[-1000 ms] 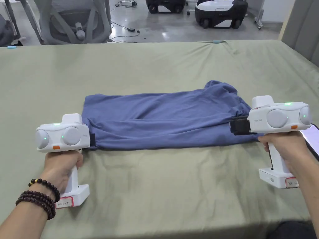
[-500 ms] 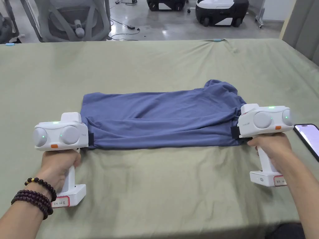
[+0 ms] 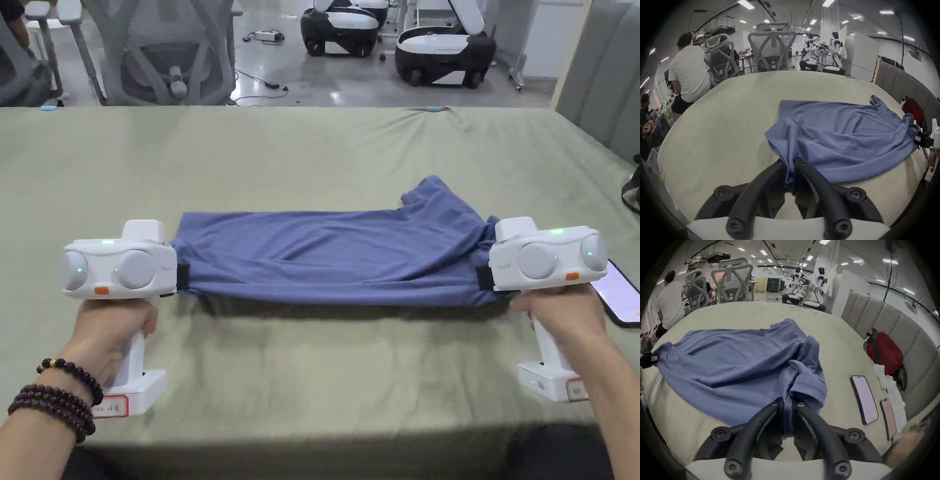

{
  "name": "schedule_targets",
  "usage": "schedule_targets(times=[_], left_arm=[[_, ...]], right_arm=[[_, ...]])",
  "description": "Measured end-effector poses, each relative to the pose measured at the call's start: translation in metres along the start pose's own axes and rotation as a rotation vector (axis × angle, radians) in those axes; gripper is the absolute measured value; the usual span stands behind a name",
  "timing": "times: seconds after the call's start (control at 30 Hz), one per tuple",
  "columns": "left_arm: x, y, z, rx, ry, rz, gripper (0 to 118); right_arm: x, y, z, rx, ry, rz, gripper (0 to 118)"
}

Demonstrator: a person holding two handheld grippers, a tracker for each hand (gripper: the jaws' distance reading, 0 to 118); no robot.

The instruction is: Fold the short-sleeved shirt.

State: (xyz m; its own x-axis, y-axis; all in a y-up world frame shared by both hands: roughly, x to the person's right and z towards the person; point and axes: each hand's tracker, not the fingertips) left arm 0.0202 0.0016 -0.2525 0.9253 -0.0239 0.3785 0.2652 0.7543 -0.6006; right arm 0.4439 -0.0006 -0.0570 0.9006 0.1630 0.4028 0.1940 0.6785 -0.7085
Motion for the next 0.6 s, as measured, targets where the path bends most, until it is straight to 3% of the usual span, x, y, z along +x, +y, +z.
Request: schedule_targets(times=[0.27,0.53,0.6], left_arm=[[-0.013,-0.060,0.029,-0.031,-0.006,0.025,8],[0.000,-0.080,0.010,-0.084,0.039,-0.004,8],[0.002,-0.079,0.021,-0.071,0.053,0.005,10]], right_arm=[[-0.002,-0.064,0.025,-0.023,0.022,-0.032,10],[-0.007,-0.071,0.012,-0.081,0.027,-0.026,11],[-0.006,-0.070,0.017,-0.073,0.012,-0.024,24]])
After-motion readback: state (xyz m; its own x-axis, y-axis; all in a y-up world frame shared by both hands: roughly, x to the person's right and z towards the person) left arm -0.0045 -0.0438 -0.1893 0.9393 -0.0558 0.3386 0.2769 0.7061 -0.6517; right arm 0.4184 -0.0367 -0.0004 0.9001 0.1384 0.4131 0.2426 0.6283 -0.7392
